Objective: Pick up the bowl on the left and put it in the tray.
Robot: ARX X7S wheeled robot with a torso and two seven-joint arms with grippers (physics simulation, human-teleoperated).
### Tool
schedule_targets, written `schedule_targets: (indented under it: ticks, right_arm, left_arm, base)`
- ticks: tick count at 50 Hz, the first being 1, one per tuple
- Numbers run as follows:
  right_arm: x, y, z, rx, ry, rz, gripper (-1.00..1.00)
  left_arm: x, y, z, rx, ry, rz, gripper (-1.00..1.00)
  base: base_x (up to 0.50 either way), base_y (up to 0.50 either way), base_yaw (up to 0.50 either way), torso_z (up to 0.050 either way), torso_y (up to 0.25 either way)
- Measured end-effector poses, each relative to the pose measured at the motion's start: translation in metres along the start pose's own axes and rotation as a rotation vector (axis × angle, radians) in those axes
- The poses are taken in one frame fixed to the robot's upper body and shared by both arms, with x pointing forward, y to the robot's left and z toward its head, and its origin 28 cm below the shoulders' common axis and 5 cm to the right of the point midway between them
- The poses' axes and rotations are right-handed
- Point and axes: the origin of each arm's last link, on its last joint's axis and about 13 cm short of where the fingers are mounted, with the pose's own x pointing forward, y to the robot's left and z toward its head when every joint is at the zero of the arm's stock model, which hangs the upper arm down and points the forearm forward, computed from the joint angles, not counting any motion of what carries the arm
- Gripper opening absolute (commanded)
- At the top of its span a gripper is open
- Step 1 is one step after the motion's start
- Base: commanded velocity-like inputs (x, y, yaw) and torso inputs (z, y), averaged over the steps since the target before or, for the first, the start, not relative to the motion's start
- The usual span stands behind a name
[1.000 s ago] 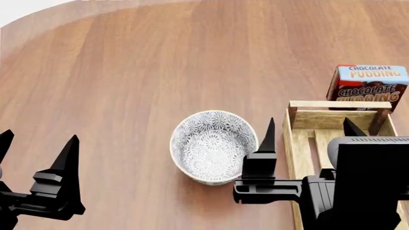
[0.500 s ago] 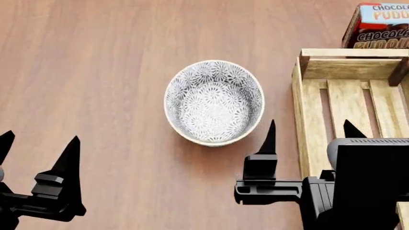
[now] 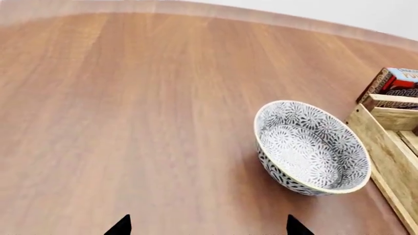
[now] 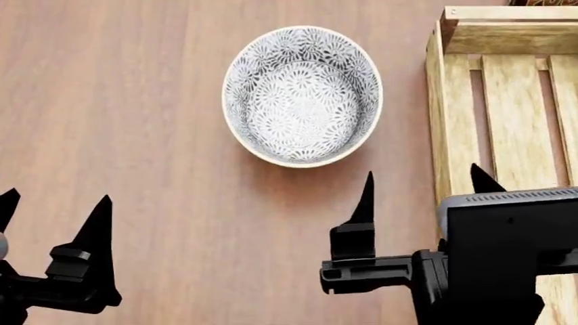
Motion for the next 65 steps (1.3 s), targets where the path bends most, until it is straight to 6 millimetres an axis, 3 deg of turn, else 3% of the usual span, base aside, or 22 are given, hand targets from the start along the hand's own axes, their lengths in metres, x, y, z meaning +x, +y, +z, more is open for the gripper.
schedule_targets:
  ticks: [26,48,60,61,65]
  right_arm:
    - [0.057,0.006,0.013,-0.492,-0.04,0.379,1.0]
    - [0.119,-0.002,-0.006,-0.732,0.077,0.435,1.0]
    - [0.139,0.002,-0.027,-0.813,0.128,0.462,1.0]
    - [0.141,0.003,-0.028,-0.817,0.13,0.464,-1.0]
    - [0.144,0.005,-0.032,-0.826,0.132,0.469,-1.0]
  left_arm:
    - [0.0,0.002,-0.003,0.0,0.015,0.017,1.0]
    - [0.0,0.004,-0.005,-0.003,0.013,0.017,1.0]
    - [-0.001,0.006,-0.004,-0.006,0.009,0.02,1.0]
    - [-0.002,0.006,-0.004,-0.007,0.009,0.02,1.0]
    - [-0.002,0.006,-0.004,-0.008,0.007,0.022,1.0]
  base:
    - [0.0,0.0,0.0,0.0,0.0]
    - [0.0,0.0,0.0,0.0,0.0]
    - [0.0,0.0,0.0,0.0,0.0]
    - [0.0,0.0,0.0,0.0,0.0]
    - [0.0,0.0,0.0,0.0,0.0]
